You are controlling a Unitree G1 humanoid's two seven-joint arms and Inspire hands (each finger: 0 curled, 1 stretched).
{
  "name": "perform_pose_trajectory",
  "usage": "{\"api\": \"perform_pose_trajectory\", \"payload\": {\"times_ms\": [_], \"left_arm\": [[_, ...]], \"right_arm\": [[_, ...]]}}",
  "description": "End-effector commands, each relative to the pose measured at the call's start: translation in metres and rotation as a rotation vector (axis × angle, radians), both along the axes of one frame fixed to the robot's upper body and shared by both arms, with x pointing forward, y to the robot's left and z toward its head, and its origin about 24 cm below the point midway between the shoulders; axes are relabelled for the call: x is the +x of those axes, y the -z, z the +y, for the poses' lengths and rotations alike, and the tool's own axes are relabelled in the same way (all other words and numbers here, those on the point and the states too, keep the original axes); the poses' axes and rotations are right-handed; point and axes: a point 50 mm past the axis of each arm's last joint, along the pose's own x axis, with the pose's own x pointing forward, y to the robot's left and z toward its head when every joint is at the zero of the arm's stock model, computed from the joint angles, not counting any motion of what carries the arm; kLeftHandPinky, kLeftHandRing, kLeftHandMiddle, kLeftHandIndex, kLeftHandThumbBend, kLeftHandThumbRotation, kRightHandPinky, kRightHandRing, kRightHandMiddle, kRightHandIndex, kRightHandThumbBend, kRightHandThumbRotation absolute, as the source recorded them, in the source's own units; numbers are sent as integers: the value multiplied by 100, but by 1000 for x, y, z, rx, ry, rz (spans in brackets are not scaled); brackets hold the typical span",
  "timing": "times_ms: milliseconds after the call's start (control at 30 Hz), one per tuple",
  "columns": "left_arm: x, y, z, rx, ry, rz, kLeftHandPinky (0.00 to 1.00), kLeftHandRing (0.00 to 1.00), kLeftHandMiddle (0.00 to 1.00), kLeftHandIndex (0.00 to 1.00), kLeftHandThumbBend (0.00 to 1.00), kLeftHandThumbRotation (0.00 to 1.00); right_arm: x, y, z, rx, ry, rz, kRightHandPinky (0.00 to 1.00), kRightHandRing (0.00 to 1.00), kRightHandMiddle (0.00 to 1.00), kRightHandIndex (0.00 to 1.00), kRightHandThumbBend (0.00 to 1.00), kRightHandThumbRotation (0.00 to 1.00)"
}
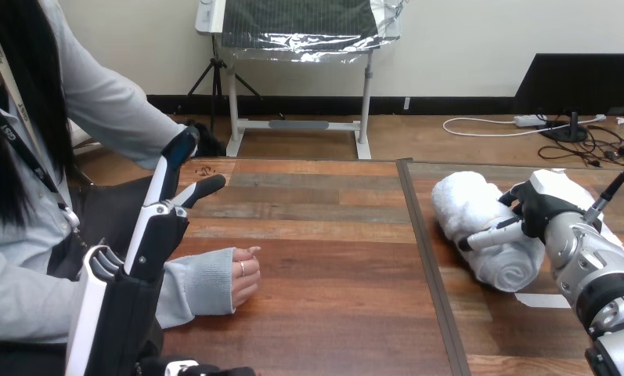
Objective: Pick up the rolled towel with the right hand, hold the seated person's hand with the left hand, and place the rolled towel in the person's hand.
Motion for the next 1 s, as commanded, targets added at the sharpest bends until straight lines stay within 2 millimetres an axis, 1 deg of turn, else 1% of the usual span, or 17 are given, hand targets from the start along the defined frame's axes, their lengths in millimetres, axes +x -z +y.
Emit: {"api": "perform_pose_trajectory", "payload": {"times_ms": [0,133,433,633,833,967], "left_arm": [[3,-12,-5,-31,11,-69,85,100,100,98,100,81],[2,-12,-6,-42,6,-62,85,100,100,97,100,80],[2,-12,-6,-33,20,-63,86,100,100,97,100,77],[1,-11,-5,-24,15,-31,86,100,100,98,100,76],[2,-11,-4,-6,14,-45,87,100,100,98,100,75],[2,-10,-5,-11,18,-40,87,100,100,98,100,74]], "right_arm": [[-11,22,9,45,-2,53,53,68,72,66,90,9],[-11,22,9,50,4,48,53,67,71,59,89,3],[-12,23,10,83,20,29,53,67,69,51,86,0],[-11,23,11,117,24,18,54,67,69,49,85,0],[-10,22,12,150,28,9,55,68,69,50,84,0],[-9,20,13,215,49,-18,55,68,69,50,84,0]]}}
